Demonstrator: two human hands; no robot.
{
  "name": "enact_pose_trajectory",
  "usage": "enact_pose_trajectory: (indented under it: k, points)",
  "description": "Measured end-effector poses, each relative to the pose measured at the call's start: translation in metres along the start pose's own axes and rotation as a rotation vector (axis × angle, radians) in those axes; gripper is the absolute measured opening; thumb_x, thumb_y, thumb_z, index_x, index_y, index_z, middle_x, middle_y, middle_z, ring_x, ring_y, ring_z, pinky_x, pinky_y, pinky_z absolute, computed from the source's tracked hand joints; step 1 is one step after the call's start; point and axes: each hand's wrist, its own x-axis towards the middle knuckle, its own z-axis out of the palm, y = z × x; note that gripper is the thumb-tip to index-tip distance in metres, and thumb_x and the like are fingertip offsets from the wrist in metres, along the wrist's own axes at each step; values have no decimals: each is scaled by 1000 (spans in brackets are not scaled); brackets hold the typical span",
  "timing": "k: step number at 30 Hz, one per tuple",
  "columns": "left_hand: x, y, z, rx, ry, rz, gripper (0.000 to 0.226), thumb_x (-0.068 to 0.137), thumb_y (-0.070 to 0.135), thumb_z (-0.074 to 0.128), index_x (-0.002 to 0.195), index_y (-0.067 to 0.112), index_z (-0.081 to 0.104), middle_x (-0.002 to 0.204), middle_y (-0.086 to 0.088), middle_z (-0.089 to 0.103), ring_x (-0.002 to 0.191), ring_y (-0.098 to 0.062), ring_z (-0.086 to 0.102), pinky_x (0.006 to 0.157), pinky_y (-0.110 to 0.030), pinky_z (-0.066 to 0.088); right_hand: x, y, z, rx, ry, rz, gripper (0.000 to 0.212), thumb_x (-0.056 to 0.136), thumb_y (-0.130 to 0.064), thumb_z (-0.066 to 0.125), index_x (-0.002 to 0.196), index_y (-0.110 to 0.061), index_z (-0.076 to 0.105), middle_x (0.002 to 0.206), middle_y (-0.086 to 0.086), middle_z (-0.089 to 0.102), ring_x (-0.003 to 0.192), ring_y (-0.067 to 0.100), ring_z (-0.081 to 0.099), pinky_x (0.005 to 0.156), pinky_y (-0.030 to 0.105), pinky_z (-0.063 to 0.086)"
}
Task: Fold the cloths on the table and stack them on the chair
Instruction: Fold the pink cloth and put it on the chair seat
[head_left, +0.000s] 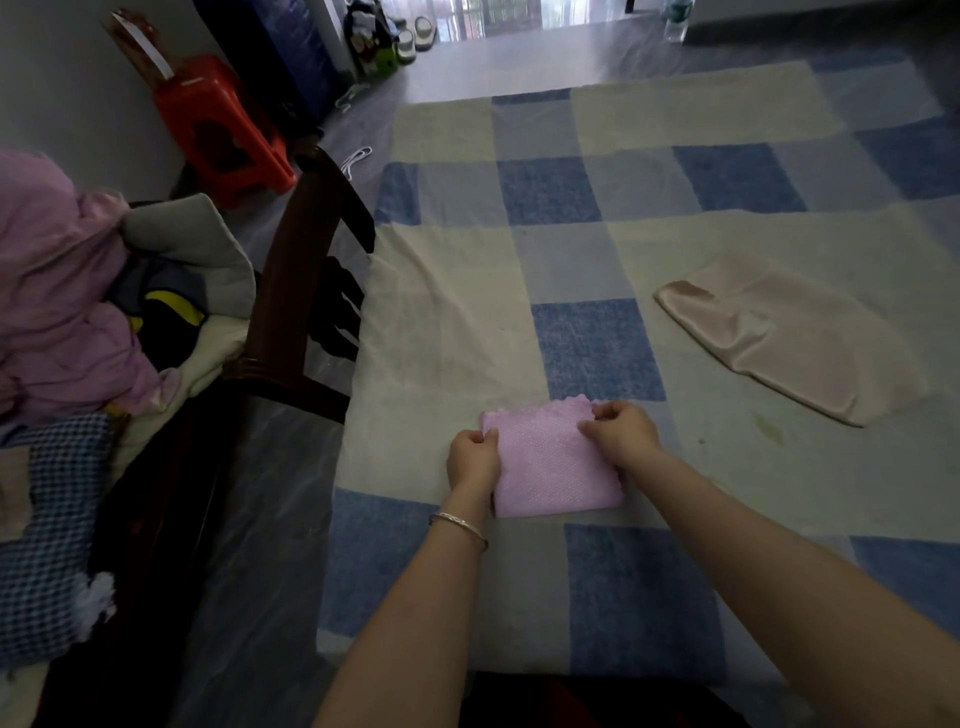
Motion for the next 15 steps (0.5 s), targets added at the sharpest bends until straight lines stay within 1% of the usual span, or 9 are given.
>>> enact_pose_trajectory:
  k: [3, 4, 6, 8, 9, 11, 12, 13, 15]
  points:
    - [-2, 5, 0, 38, 58, 44, 28, 93, 22, 52, 108, -1, 59, 115, -18, 64, 106, -30, 59, 83, -28, 44, -1, 1, -4, 38, 1, 1, 29, 83, -13, 66, 111, -7, 62, 116, 9, 62, 104, 25, 58, 87, 32, 46]
    - [-3, 6, 0, 47, 62, 55, 27, 93, 22, 53, 107, 0, 60, 114, -18, 64, 105, -30, 59, 82, -28, 43, -3, 1, -6, 49, 0, 1, 23, 83, -12, 67, 105, -8, 63, 110, 9, 63, 98, 25, 59, 82, 32, 47]
    - [-6, 7, 1, 62, 35, 71, 25, 91, 22, 54, 104, 2, 62, 111, -17, 66, 103, -29, 60, 79, -26, 42, -4, 4, -11, 58, -2, 21, 4, 82, -10, 66, 83, -12, 63, 94, 10, 63, 79, 22, 57, 65, 30, 47]
    - [-10, 6, 1, 73, -8, 88, 22, 89, 21, 55, 99, 4, 63, 107, -15, 67, 96, -27, 60, 73, -23, 39, -4, 11, -15, 59, -8, 45, 16, 81, -9, 66, 68, -15, 58, 80, 9, 61, 65, 20, 52, 53, 26, 43]
    - [-11, 5, 1, 74, -30, 95, 18, 88, 20, 56, 95, 5, 64, 104, -15, 67, 91, -26, 59, 71, -22, 37, -4, 14, -17, 52, -6, 59, 19, 80, -9, 66, 65, -16, 56, 74, 8, 59, 62, 20, 51, 52, 26, 43]
    - [-10, 3, 1, 87, -75, 90, 11, 86, 19, 58, 78, 12, 60, 93, -14, 66, 85, -23, 57, 70, -22, 36, -6, 19, -21, 36, 7, 77, 21, 78, -7, 66, 62, -15, 54, 66, 6, 57, 60, 21, 51, 55, 27, 45]
    - [-10, 3, 2, 97, -89, 84, 16, 86, 19, 59, 70, 16, 55, 88, -11, 64, 83, -21, 55, 69, -21, 35, -7, 21, -23, 36, 13, 80, 21, 77, -7, 65, 61, -15, 54, 64, 6, 56, 60, 22, 51, 56, 28, 44]
    - [-11, 3, 2, 112, -91, 88, 21, 86, 19, 59, 66, 17, 52, 87, -10, 62, 82, -20, 54, 69, -21, 35, -9, 21, -24, 33, 12, 84, 22, 76, -6, 65, 60, -15, 53, 63, 6, 55, 59, 22, 51, 56, 27, 43]
    - [-11, 4, 1, 131, -83, 101, 18, 88, 19, 56, 71, 14, 53, 92, -14, 65, 83, -23, 56, 69, -22, 35, -9, 20, -23, 27, 15, 73, 23, 76, -5, 65, 60, -15, 52, 63, 6, 55, 60, 22, 51, 55, 26, 43]
